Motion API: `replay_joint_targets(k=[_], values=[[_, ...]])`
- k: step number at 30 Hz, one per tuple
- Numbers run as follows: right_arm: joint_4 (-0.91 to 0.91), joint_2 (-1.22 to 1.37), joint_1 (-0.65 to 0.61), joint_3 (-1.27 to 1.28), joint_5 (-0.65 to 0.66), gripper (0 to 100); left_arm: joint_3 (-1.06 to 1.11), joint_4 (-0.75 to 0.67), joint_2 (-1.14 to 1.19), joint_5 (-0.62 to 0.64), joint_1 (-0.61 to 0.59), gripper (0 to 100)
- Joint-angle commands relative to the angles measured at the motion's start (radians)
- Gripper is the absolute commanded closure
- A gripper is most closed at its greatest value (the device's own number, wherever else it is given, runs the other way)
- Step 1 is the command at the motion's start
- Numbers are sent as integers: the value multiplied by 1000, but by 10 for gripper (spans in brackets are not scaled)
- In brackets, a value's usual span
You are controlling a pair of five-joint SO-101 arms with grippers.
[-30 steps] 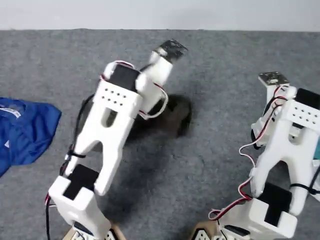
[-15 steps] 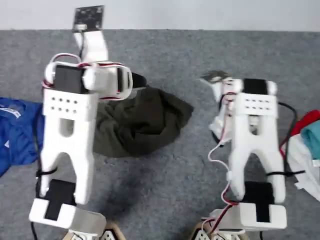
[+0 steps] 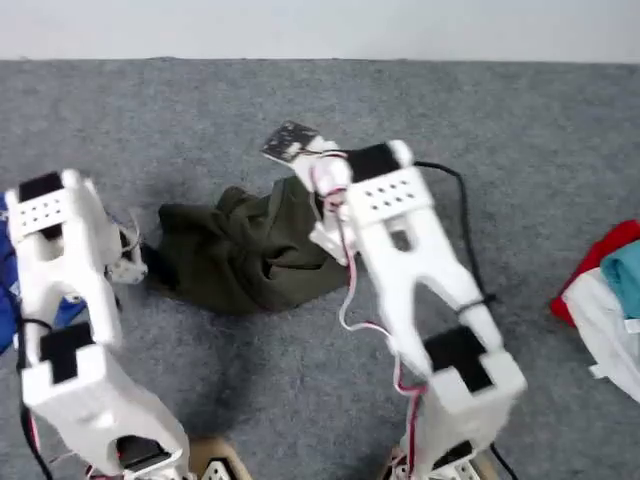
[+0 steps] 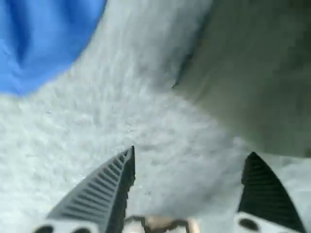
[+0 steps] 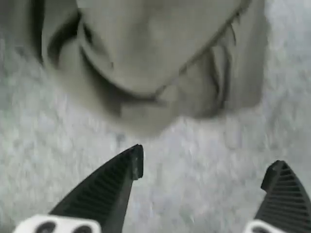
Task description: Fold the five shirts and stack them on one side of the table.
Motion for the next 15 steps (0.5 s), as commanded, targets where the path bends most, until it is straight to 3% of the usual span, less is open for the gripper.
replay_joint_targets(k=[1,4,9,11,15], values=[[-13,165,-41,-209,-31,612,18,26,126,-12,-31,663],[5,348,-38,-376,-31,656,18,25,221,-12,-34,663],[140,616,35,-624,-29,991,18,26,334,-12,-31,663],[245,677,76,-720,-29,956,18,28,358,-12,-31,667],[246,628,171,-723,-32,983,13,14,402,-17,-18,738]])
